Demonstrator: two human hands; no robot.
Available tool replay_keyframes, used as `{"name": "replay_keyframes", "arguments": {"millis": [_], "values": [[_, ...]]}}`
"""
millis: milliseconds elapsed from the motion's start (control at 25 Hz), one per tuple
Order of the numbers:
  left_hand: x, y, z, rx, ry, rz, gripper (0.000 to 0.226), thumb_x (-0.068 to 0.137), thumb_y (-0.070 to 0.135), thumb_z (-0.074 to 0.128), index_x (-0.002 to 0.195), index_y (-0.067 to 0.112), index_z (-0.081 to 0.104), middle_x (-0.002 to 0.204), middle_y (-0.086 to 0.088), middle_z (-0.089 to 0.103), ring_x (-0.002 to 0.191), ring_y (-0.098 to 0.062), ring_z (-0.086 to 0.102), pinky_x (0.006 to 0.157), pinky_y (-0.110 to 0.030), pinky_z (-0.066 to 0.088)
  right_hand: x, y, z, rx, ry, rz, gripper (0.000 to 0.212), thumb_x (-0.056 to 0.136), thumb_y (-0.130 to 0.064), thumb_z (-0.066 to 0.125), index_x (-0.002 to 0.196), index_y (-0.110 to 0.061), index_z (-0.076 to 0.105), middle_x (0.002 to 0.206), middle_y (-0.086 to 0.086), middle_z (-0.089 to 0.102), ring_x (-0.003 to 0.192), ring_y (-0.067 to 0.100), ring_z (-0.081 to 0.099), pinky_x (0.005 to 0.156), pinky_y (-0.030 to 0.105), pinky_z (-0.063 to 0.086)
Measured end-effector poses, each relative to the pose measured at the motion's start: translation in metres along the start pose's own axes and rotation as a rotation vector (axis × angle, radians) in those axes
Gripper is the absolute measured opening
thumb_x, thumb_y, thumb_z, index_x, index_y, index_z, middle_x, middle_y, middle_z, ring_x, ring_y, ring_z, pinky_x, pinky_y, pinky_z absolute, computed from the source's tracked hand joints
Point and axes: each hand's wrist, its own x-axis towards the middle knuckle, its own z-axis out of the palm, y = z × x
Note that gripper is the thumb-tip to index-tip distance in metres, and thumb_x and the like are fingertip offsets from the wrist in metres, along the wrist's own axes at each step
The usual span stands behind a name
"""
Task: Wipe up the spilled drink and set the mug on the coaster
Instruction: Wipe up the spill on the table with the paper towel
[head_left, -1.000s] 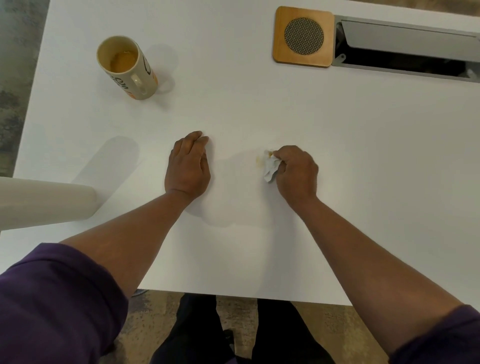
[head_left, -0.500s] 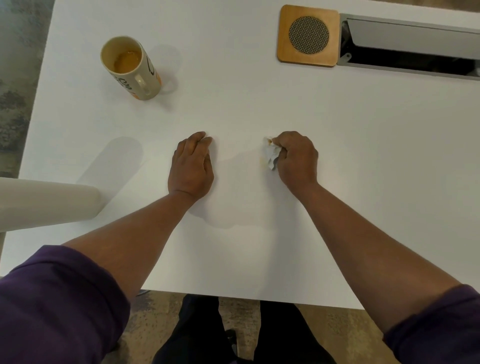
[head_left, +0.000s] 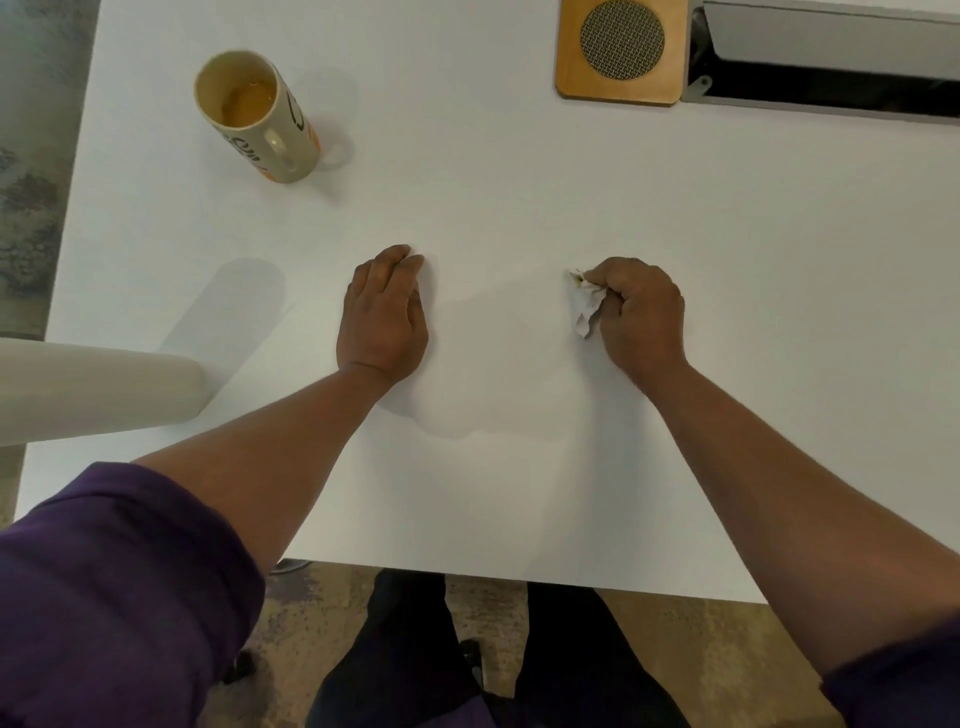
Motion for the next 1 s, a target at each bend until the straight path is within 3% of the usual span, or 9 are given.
{"name": "replay_keyframes", "arguments": {"millis": [160,240,400,600,720,800,880,1000], "values": [[0.0,-0.001,0.001,0.003,0.008,0.007,0.039,0.098,0.011,0.042,0.134,0.009,0.059,0.143,-0.008,0.054,0.127,-0.031,0.047,0.111,-0.039,0.038,-0.045,-0.035,0.024,0.002,-0.074,-0.119,0.04,0.076,-0.016,0.04,0.092,-0.012,0.076,0.098,0.005,0.077,0.082,0.033,0.067,0.077,0.039,0.054],[0.0,0.0,0.001,0.001,0.008,0.0,0.039,0.098,0.011,0.042,0.134,0.009,0.059,0.143,-0.008,0.054,0.127,-0.031,0.047,0.111,-0.039,0.038,-0.052,-0.041,0.028,0.085,-0.116,-0.12,0.035,0.078,-0.008,0.045,0.092,-0.011,0.077,0.099,0.004,0.077,0.086,0.029,0.069,0.08,0.039,0.055],[0.0,-0.002,0.001,0.001,0.009,0.006,0.039,0.098,0.012,0.042,0.134,0.009,0.059,0.143,-0.008,0.054,0.126,-0.032,0.047,0.11,-0.039,0.038,-0.035,-0.029,0.027,0.135,0.014,0.05,0.038,0.075,0.007,0.051,0.097,-0.011,0.078,0.101,0.005,0.075,0.095,0.023,0.07,0.087,0.038,0.055],[0.0,0.0,-0.001,-0.001,-0.005,0.003,0.039,0.097,0.011,0.044,0.134,0.009,0.059,0.144,-0.009,0.053,0.128,-0.032,0.047,0.111,-0.039,0.037,-0.047,-0.052,0.038,0.139,-0.199,-0.102,0.036,0.077,0.007,0.053,0.095,-0.011,0.078,0.1,0.004,0.076,0.094,0.021,0.07,0.087,0.036,0.055],[0.001,-0.003,0.0,-0.006,-0.007,-0.003,0.04,0.098,0.013,0.043,0.134,0.01,0.059,0.144,-0.009,0.054,0.128,-0.032,0.047,0.112,-0.039,0.038,-0.002,-0.054,0.034,0.143,0.002,0.045,0.031,0.078,-0.002,0.053,0.095,-0.009,0.078,0.099,0.007,0.077,0.095,0.023,0.07,0.088,0.022,0.048],[0.001,-0.003,0.0,-0.004,-0.007,-0.004,0.04,0.097,0.014,0.042,0.134,0.01,0.059,0.144,-0.008,0.054,0.129,-0.032,0.048,0.112,-0.039,0.038,0.026,-0.058,0.034,0.072,0.065,0.111,0.037,0.08,-0.014,0.046,0.098,-0.009,0.078,0.103,0.008,0.076,0.098,0.025,0.069,0.088,0.024,0.046],[0.001,-0.002,0.001,-0.003,-0.007,-0.004,0.041,0.097,0.014,0.042,0.134,0.01,0.058,0.145,-0.008,0.053,0.129,-0.031,0.047,0.112,-0.039,0.038,0.037,-0.065,0.044,0.04,0.005,0.059,0.046,0.077,-0.023,0.039,0.1,-0.01,0.077,0.105,0.006,0.076,0.1,0.026,0.069,0.087,0.032,0.051],[0.001,-0.003,0.0,-0.002,-0.007,0.006,0.041,0.097,0.013,0.043,0.134,0.01,0.058,0.144,-0.008,0.053,0.129,-0.031,0.047,0.112,-0.04,0.038,0.027,-0.079,0.056,0.086,-0.154,-0.102,0.047,0.075,-0.024,0.037,0.095,-0.012,0.078,0.099,0.003,0.078,0.094,0.024,0.071,0.083,0.033,0.054]]}}
